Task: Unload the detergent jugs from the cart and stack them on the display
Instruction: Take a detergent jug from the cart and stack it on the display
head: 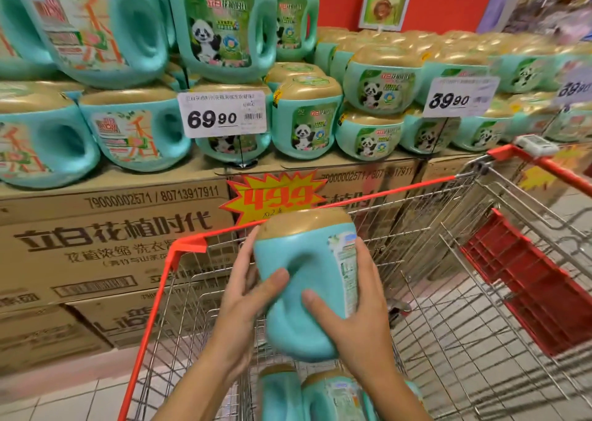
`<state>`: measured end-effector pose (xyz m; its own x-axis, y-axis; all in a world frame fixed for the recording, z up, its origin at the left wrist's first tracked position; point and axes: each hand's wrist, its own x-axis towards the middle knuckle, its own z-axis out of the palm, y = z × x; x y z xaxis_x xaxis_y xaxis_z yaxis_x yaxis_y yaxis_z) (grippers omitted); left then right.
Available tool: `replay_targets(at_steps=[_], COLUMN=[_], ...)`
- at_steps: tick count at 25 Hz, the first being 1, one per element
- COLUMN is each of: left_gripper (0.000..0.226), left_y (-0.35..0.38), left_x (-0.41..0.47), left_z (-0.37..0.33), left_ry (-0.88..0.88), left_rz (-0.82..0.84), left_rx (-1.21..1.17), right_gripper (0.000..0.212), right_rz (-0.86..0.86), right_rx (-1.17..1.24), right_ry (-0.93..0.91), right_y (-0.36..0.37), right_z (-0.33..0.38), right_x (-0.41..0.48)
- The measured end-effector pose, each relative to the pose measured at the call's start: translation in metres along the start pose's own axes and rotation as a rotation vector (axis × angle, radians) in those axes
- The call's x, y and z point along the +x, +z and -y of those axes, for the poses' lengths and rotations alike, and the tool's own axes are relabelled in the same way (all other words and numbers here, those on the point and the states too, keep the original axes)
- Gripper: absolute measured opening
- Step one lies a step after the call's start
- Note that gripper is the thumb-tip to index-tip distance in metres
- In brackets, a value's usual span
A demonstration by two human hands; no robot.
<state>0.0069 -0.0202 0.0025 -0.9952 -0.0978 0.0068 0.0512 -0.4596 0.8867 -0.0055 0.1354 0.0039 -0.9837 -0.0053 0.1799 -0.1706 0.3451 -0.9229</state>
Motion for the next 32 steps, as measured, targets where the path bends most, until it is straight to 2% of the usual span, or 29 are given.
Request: replay_targets(at_steps=[2,4,6,8,11,13,14,17,19,22,27,29,32], left_gripper=[0.095,0.088,0.104,0.125,0.120,0.122,0.124,0.122,0.117,0.106,0.083,0.089,0.102], left_y=[-0.002,-0.001,0.002,0.006,0.014,0.021,0.024,0.029,0.033,0.032,0.012,0.009,0.013], left_x=[0.003,0.008,0.012,0.012,0.012,0.012,0.012,0.009,0.005,0.006,0.025,0.028,0.022], left_z=[-0.004,0.000,0.008,0.017,0.025,0.028,0.030,0.035,0.038,0.038,0.026,0.024,0.027], left_ry=[-0.014,-0.036,-0.121,-0.248,-0.307,-0.276,-0.248,-0.122,-0.039,-0.008,-0.031,-0.068,-0.212], left_rz=[0.041,-0.001,-0.026,0.005,0.010,-0.044,-0.069,-0.144,-0.161,-0.202,-0.219,-0.146,-0.046], left_rx=[0.078,0.067,0.003,-0.180,-0.296,-0.273,-0.241,-0.055,0.055,0.093,0.127,0.101,-0.070], right_gripper=[0.097,0.077,0.068,0.065,0.056,0.048,0.046,0.059,0.058,0.041,0.053,0.055,0.056], right_rz=[0.022,0.056,0.090,0.154,0.234,0.235,0.184,0.039,-0.056,-0.150,-0.017,0.037,0.045], right_rx=[0.410,0.680,0.792,0.862,0.815,0.632,0.523,0.382,0.285,0.388,0.624,0.684,0.753], right_ry=[0.111,0.217,0.300,0.349,0.362,0.346,0.305,0.139,0.149,0.182,0.117,0.128,0.217], right_y=[-0.007,-0.014,-0.018,-0.018,-0.020,-0.030,-0.037,-0.050,-0.049,-0.050,-0.071,-0.075,-0.074], right_z=[-0.003,-0.007,-0.010,-0.009,-0.001,0.012,0.018,0.029,0.022,0.011,0.007,0.004,-0.007], right_x=[0.007,0.017,0.021,0.019,0.019,0.028,0.032,0.027,0.019,0.023,0.029,0.029,0.027])
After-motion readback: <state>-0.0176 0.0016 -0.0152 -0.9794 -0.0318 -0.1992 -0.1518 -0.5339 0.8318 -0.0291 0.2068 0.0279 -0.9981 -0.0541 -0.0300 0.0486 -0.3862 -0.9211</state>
